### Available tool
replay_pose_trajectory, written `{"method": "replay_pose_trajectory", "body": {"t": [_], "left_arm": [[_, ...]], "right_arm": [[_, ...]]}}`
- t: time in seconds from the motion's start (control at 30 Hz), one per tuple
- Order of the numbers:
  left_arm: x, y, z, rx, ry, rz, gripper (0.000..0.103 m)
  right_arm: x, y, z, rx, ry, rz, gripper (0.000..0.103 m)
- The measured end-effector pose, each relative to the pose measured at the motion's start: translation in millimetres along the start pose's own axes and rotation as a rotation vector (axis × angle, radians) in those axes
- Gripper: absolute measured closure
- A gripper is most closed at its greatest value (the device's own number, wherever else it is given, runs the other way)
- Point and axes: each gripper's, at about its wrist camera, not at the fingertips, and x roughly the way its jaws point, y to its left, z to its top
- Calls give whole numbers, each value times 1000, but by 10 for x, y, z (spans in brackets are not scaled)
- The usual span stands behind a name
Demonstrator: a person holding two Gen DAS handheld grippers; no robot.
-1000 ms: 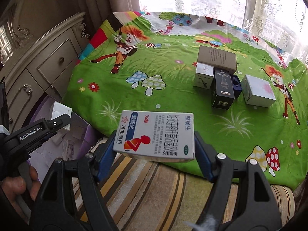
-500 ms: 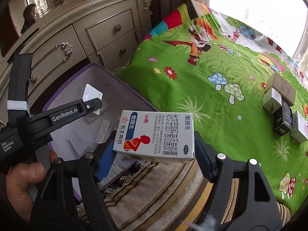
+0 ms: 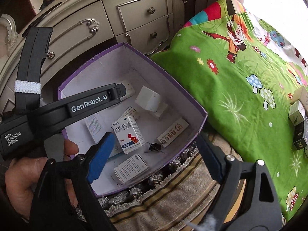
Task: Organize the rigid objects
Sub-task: 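Carry both boxes into the storage box and open both tools, then move both open tools back over the remaining boxes on the bed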
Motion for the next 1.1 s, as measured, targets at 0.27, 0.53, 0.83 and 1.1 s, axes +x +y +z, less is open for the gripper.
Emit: {"method": "replay_pose_trajectory", "body": {"t": [0.27, 0.53, 0.83, 1.1], "left_arm": [[-90, -428, 5, 130, -68, 130, 22], [-272, -1099, -68, 340, -177, 7, 21], [-302, -1746, -156, 460, -189, -123, 21], [-203, -2265, -295, 525, -111, -239, 21]], "right_arm": [[-275, -351, -88, 65, -57, -79, 12], [-685, -873, -201, 127, -170, -314, 8], [-958, -1514, -399, 222, -236, -497, 7], [-1124, -2171, -630, 372, -226, -456, 7]]}}
